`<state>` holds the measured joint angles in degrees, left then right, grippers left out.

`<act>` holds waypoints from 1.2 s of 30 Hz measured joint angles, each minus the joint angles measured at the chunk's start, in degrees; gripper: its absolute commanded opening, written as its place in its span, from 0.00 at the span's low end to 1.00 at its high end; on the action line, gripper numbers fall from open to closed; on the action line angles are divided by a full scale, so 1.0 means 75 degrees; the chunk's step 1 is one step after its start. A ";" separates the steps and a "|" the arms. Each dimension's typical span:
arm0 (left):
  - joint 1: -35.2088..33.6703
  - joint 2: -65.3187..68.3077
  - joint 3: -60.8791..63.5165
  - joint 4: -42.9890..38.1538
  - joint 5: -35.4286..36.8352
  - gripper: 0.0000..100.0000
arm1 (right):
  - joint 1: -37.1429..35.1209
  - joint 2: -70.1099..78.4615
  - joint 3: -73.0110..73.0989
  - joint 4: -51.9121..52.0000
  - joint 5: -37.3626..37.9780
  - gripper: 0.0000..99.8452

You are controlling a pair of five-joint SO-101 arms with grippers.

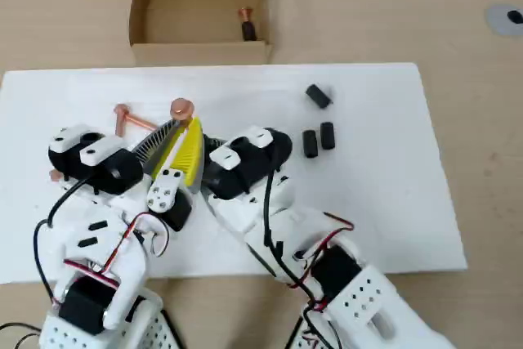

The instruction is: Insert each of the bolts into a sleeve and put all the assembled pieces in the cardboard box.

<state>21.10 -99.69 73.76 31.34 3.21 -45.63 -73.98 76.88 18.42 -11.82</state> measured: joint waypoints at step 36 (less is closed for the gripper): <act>-0.2989 -0.0047 -0.2391 0.3810 -0.0445 0.11 | 0.1078 0.1325 -0.2391 0.0258 -0.0469 0.01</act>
<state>-1.32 -100.04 55.82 59.91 -0.13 -37.54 -64.04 58.95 20.35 -15.34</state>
